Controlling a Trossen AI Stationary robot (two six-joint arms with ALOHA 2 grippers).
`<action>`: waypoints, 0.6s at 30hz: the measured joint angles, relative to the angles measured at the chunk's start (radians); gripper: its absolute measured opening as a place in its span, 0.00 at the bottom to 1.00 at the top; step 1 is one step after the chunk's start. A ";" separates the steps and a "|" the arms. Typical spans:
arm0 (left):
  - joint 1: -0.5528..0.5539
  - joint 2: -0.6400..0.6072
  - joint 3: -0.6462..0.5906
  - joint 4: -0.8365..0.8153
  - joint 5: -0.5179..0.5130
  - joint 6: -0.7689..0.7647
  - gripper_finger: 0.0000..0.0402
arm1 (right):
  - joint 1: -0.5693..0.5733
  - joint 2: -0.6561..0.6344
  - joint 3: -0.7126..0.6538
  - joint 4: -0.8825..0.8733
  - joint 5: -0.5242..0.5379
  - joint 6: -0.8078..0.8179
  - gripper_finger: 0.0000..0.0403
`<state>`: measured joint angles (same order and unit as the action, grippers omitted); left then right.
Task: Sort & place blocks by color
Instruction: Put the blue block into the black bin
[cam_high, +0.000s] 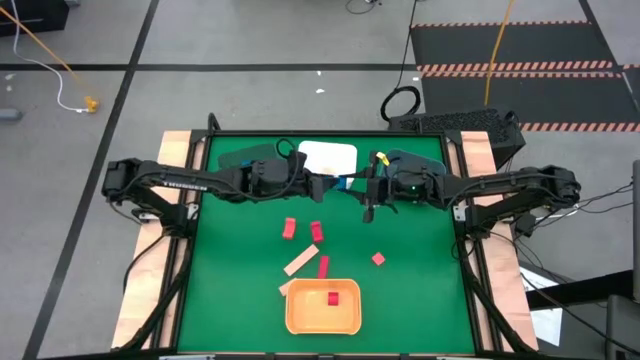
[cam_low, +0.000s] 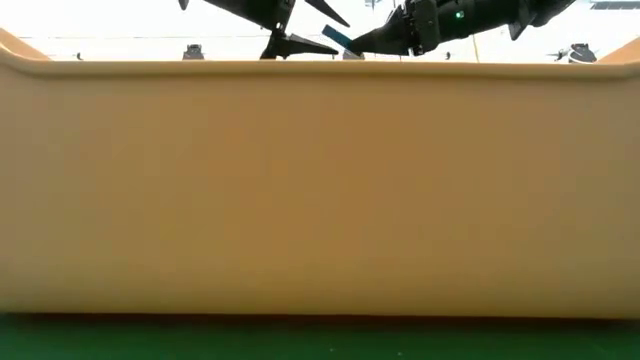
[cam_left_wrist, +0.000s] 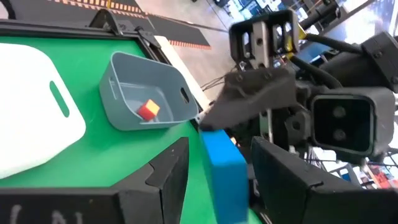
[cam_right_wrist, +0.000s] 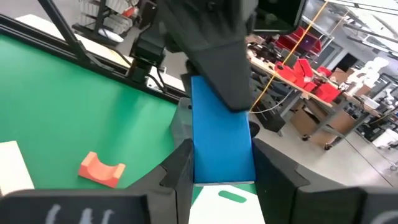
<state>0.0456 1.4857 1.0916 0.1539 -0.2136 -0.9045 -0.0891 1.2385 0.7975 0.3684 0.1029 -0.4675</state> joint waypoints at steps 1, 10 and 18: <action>0.000 0.000 0.000 -0.001 0.002 0.000 0.43 | 0.000 0.000 0.000 0.000 0.001 0.000 0.29; -0.001 -0.001 0.000 -0.029 0.006 -0.004 0.21 | 0.000 0.000 0.000 0.009 0.006 0.002 0.29; -0.001 -0.002 0.000 -0.033 0.007 0.009 0.14 | 0.000 0.000 0.000 0.005 0.028 0.039 0.31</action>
<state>0.0444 1.4841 1.0920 0.1207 -0.2068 -0.8955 -0.0887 1.2388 0.7975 0.3729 0.1305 -0.4283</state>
